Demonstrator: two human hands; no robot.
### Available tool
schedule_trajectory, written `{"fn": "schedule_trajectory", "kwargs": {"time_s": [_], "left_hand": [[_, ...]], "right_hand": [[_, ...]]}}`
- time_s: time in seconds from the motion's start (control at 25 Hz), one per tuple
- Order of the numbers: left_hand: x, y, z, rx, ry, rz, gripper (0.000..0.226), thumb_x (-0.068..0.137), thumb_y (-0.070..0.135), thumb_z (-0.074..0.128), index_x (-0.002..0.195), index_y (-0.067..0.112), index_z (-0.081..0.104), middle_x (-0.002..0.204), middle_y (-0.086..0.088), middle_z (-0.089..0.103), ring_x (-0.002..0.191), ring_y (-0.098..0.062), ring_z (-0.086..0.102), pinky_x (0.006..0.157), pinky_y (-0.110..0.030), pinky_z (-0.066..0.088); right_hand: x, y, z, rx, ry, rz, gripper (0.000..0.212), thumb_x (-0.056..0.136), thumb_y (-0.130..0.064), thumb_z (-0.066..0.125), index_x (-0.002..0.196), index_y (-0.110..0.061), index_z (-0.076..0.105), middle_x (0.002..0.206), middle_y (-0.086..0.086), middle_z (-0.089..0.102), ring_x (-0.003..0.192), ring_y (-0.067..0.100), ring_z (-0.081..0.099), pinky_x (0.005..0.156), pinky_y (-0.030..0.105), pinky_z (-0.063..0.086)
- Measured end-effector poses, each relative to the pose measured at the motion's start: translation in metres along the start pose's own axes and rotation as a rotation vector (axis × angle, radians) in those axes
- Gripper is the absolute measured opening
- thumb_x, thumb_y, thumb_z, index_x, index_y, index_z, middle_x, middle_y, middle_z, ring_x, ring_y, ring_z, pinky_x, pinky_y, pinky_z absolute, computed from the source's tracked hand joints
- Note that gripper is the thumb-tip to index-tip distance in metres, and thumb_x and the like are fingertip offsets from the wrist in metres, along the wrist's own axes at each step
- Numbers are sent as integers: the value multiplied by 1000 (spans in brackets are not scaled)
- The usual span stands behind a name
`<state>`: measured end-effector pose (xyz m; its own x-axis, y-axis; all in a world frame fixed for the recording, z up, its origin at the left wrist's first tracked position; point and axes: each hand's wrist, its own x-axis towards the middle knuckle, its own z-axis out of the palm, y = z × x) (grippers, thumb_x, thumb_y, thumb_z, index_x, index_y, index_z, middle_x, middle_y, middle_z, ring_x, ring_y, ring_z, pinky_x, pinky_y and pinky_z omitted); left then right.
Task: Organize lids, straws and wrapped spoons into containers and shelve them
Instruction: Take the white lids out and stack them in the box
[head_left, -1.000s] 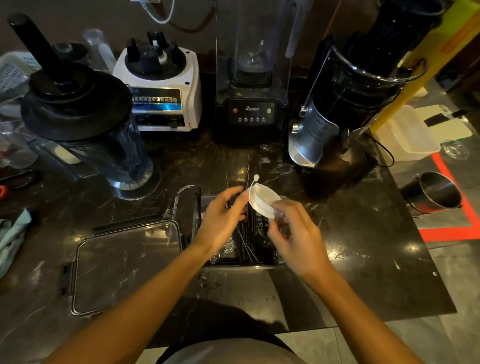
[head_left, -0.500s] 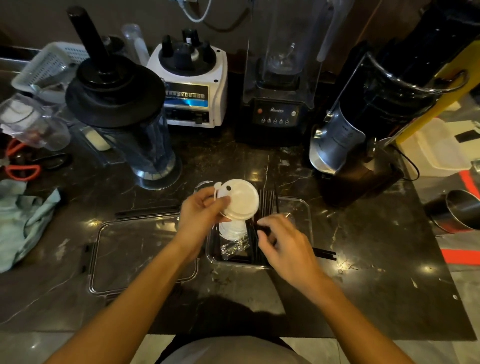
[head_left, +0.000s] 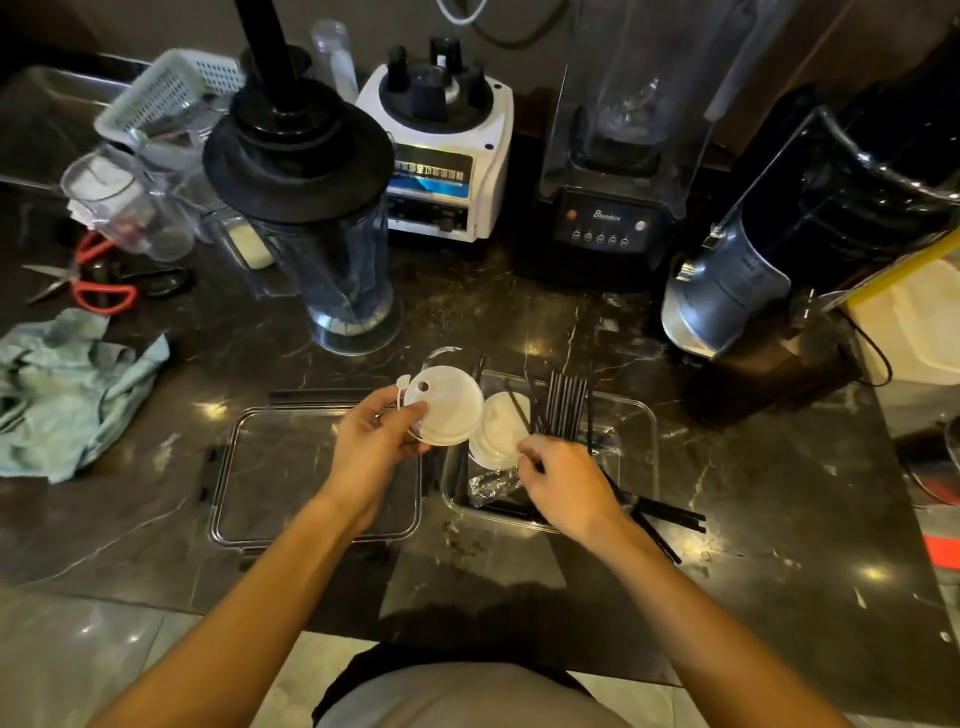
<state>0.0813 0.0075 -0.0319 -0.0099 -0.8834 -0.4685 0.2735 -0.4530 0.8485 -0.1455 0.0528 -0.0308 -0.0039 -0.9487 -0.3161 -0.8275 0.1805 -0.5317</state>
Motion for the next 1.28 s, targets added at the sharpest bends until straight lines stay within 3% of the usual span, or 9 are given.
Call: {"fn": "schedule_trajectory", "kwargs": {"time_s": [0.08, 0.24, 0.4, 0.6, 0.76, 0.88, 1.0, 1.28], "left_hand": [[1, -3, -1, 12, -3, -19, 31, 95, 9, 69, 125, 7, 69, 108, -13, 78, 95, -30, 70, 75, -35, 56], [2, -4, 0, 49, -13, -30, 30, 96, 10, 69, 125, 10, 69, 112, -15, 77, 99, -29, 72, 72, -31, 58], [0, -1, 4, 95, -65, -62, 24, 99, 12, 63, 120, 18, 73, 109, -5, 79, 102, -24, 72, 82, -37, 61], [0, 1, 0, 95, -47, -80, 27, 100, 10, 62, 124, 15, 71, 107, -2, 79, 102, -23, 72, 86, -38, 60], [1, -2, -13, 81, -37, -83, 26, 99, 12, 63, 123, 16, 73, 105, 0, 80, 99, -21, 72, 77, -32, 59], [2, -4, -18, 59, -7, -90, 25, 99, 12, 63, 121, 15, 74, 108, -5, 78, 99, -22, 70, 78, -34, 56], [3, -5, -23, 46, -1, -91, 26, 99, 12, 64, 122, 14, 74, 113, -9, 77, 101, -23, 70, 77, -33, 56], [8, -2, -16, 3, -35, -117, 29, 99, 11, 63, 128, 8, 69, 123, -11, 75, 111, -30, 74, 81, -37, 64]], "right_hand": [[3, 6, -3, 0, 35, 86, 24, 103, -21, 57, 124, -13, 67, 103, 4, 75, 86, 17, 72, 81, 39, 61], [9, 11, -8, -44, 110, 180, 36, 104, -25, 57, 136, -9, 57, 99, 6, 74, 91, 23, 73, 81, 39, 60], [20, 4, -6, 35, 96, 206, 47, 101, -35, 61, 139, -9, 54, 100, 5, 73, 86, 23, 74, 76, 42, 62], [41, -4, -2, 279, 19, 362, 44, 94, -37, 70, 125, -10, 56, 94, 5, 72, 62, 27, 73, 58, 44, 63], [47, -2, 2, 477, -39, 452, 34, 88, -34, 78, 105, -12, 58, 86, 5, 66, 60, 16, 59, 46, 31, 50], [45, -1, -2, 675, -61, 495, 39, 90, -28, 79, 111, -8, 54, 77, 9, 61, 50, 11, 52, 39, 25, 42], [40, 0, -7, 732, -43, 458, 35, 93, -25, 76, 116, -6, 57, 77, 12, 64, 49, 10, 55, 42, 24, 48], [20, 10, -30, 905, -27, 385, 20, 96, -22, 72, 109, -6, 70, 76, 5, 64, 57, 12, 63, 50, 27, 56]]}}
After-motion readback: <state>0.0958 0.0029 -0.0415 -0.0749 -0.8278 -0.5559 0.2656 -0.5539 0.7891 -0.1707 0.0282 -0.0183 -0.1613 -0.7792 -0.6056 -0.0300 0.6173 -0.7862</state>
